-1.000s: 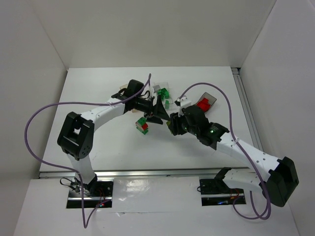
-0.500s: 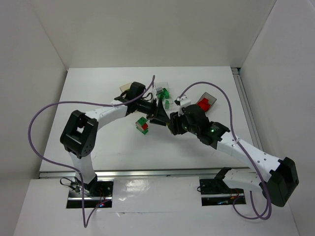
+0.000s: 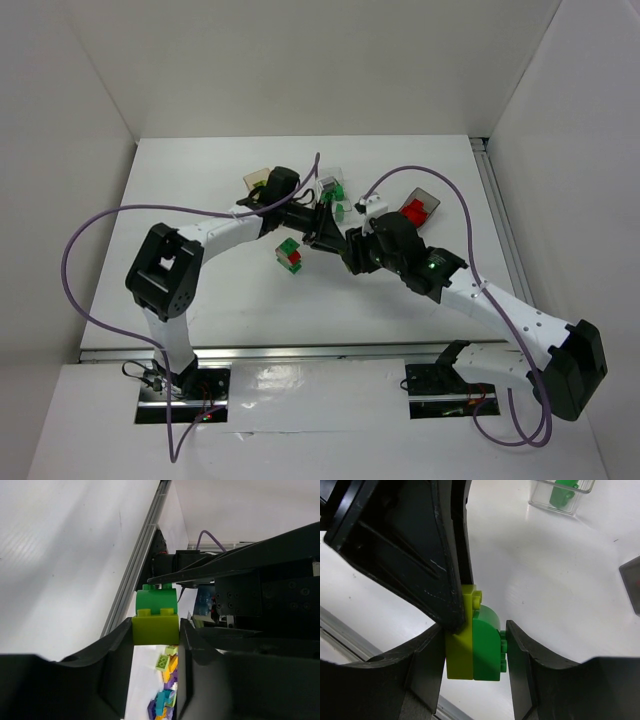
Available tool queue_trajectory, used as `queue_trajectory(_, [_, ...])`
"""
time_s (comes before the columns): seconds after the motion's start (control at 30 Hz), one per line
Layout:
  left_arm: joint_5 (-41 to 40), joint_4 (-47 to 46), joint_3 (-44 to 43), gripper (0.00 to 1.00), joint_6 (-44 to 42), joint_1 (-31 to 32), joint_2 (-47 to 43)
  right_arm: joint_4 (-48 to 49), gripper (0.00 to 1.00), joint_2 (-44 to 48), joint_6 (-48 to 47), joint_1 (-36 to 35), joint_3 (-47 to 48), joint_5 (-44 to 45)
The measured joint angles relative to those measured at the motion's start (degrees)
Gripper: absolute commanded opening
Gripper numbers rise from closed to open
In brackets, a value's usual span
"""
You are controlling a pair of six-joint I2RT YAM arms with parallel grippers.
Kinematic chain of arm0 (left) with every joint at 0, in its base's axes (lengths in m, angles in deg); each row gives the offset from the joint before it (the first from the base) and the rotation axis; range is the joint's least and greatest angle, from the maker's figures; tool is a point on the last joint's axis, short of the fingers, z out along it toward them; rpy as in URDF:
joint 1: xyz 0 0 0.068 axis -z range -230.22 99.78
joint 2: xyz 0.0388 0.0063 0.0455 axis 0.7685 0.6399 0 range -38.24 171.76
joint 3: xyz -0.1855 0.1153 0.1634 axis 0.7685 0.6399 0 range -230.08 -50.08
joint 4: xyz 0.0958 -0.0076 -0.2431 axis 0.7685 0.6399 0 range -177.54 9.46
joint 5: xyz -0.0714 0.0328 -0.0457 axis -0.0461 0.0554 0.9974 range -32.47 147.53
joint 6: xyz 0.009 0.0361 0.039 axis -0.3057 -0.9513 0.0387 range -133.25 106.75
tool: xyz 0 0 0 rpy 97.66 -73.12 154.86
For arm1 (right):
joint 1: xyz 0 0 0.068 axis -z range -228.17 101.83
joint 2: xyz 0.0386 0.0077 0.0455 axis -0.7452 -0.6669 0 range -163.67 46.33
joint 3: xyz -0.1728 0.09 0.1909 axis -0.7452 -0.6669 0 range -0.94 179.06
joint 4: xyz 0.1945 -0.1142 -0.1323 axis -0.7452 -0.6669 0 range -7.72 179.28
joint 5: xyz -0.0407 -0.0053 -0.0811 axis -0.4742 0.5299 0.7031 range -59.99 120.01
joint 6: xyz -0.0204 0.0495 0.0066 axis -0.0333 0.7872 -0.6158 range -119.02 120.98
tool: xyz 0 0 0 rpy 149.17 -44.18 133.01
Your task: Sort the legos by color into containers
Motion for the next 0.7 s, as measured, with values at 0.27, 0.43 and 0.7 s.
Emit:
queue_trajectory(0.27, [0.15,2.34,-0.52,0.00,-0.81,0.00,0.17,-0.28,0.84,0.00,0.42,0.00,0.24,0.59])
queue_trajectory(0.43, [1.44,5.29,-1.03,0.00,-3.91,-2.64,0.61,-1.09,0.84,2.29,1.57,1.68,0.59,-1.33])
queue_trajectory(0.7, [5.16,10.10,-1.27,0.00,-13.03,-8.35,0.46,12.81,0.85,2.58,9.84,29.94,-4.17,-35.21])
